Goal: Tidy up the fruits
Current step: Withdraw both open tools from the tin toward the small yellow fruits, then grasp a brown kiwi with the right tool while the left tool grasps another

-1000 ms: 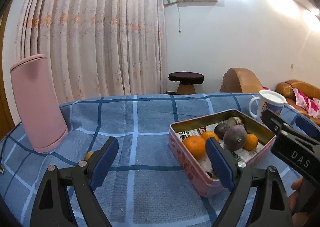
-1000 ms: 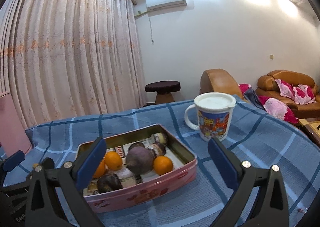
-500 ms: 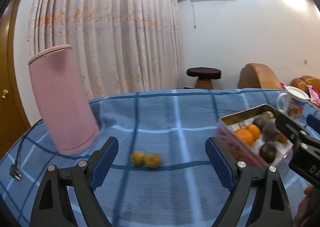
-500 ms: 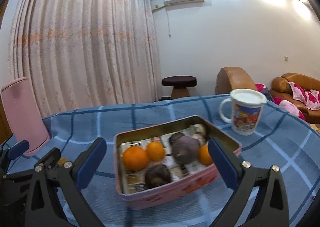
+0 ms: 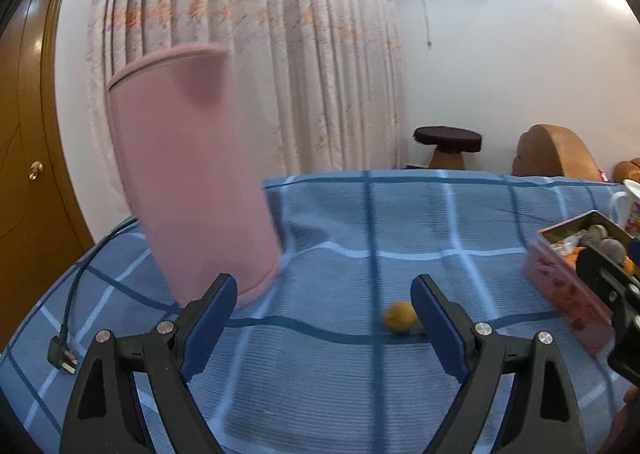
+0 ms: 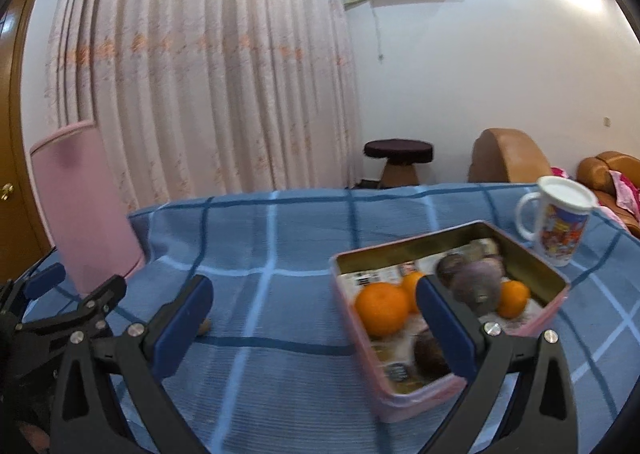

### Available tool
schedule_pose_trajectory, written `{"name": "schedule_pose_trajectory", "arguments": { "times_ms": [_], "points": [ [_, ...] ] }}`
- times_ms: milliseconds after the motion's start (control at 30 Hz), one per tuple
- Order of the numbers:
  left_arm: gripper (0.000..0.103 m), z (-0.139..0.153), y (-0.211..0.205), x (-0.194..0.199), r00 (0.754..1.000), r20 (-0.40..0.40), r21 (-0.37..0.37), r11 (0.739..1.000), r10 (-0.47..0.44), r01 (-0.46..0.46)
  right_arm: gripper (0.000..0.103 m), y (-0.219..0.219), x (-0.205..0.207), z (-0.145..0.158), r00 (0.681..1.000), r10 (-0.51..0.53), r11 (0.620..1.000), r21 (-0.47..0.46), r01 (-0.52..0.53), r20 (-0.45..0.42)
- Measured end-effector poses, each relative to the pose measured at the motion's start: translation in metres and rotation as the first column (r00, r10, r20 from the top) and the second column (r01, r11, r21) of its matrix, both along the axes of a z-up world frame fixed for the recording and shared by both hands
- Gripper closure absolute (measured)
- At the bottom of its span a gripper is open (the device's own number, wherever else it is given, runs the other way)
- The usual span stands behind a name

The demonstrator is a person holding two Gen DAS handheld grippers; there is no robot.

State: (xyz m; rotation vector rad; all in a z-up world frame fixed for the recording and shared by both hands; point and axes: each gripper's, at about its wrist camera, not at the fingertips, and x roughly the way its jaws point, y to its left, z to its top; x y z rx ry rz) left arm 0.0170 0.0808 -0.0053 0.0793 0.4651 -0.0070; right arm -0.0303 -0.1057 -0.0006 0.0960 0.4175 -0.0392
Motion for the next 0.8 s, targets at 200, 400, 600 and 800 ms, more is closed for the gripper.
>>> {"name": "schedule_pose_trajectory", "arguments": {
  "times_ms": [200,400,600,800],
  "points": [
    [0.013,-0.009,0.035,0.022,0.991,-0.102,-0.058,0.994,0.085,-0.091,0.025,0.026,0.034,-0.014,0.98,0.142,0.99,0.019,-0.14,-0.142],
    [0.013,-0.019,0.041,0.033,0.978,-0.189,-0.077,0.991,0.092,-0.108,0.05,0.05,0.069,-0.038,0.903,0.294,0.956,0.086,-0.281,-0.314],
    [0.013,-0.022,0.039,0.034,0.974,-0.208,-0.046,0.993,0.096,-0.108,0.06,0.07,0.087,-0.05,0.849,0.361,0.931,0.102,-0.35,-0.386],
    [0.013,-0.021,0.042,0.038,0.971,-0.221,-0.049,0.993,0.095,-0.109,0.07,0.077,0.093,-0.054,0.839,0.362,0.93,0.095,-0.355,-0.407]
  ]
}}
